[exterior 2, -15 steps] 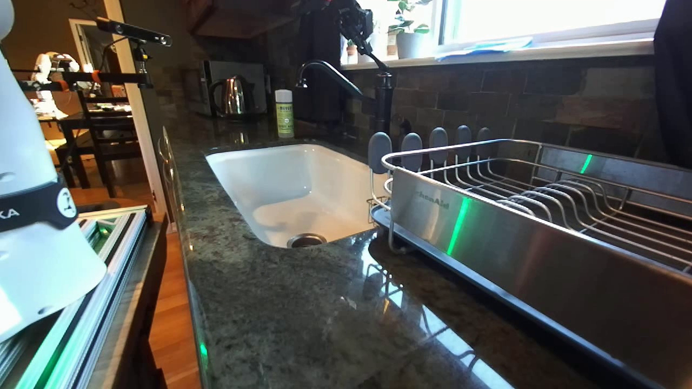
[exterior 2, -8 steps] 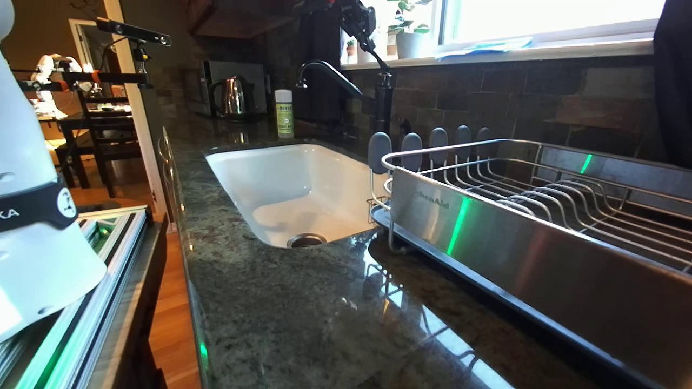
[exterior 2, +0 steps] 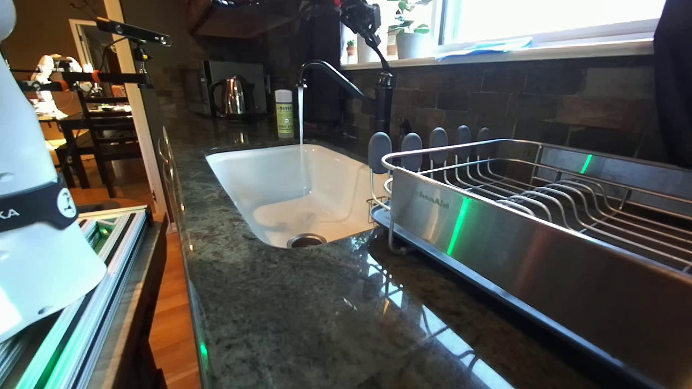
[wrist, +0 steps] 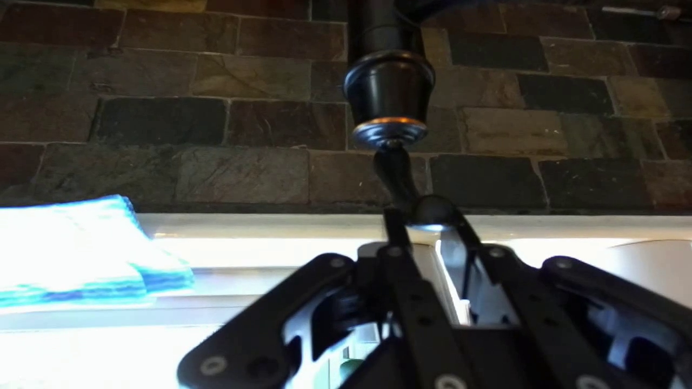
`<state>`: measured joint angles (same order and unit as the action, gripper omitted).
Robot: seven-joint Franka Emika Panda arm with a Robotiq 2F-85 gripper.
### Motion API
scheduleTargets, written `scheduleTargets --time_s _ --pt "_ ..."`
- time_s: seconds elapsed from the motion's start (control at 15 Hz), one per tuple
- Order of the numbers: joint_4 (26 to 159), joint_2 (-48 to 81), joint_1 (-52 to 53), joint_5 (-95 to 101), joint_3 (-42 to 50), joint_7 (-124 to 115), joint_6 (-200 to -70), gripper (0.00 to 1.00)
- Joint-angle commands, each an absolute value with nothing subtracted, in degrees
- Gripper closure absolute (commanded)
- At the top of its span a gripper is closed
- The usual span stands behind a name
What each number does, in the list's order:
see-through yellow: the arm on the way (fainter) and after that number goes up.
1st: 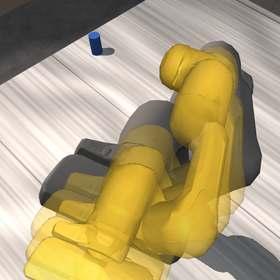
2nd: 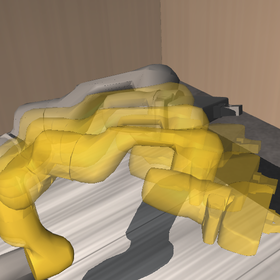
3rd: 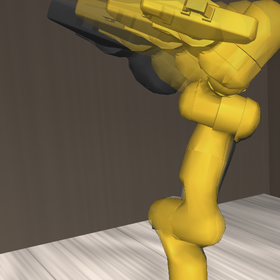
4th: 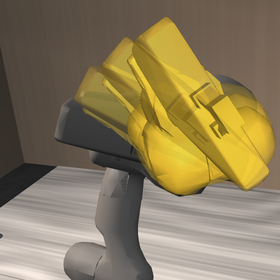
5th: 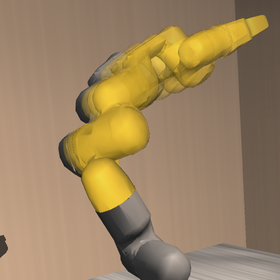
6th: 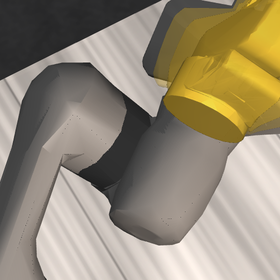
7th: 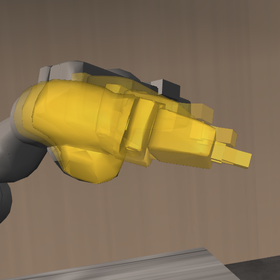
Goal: Move the faucet to the left then push the faucet handle upwards.
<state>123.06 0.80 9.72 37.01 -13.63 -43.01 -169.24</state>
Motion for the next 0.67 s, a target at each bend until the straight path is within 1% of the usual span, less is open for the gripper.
scheduleTargets --time_s 0.0,0.2,0.27,0.4,0.6 --pt "122.4 -0.1 9.9 39.7 -13.6 -46.1 -166.7 0.45" --pt "122.6 -2.6 10.6 36.6 -14.5 -45.3 -154.5 0.23" --pt "122.8 -3.6 10.9 34.3 -14.9 -43.5 -149.7 0.15" --pt "122.7 -5.2 11.9 28.6 -15.8 -39.6 -140.6 0.01" --pt "121.8 -7.4 13.7 16.0 -16.0 -30.3 -129.4 0.0"
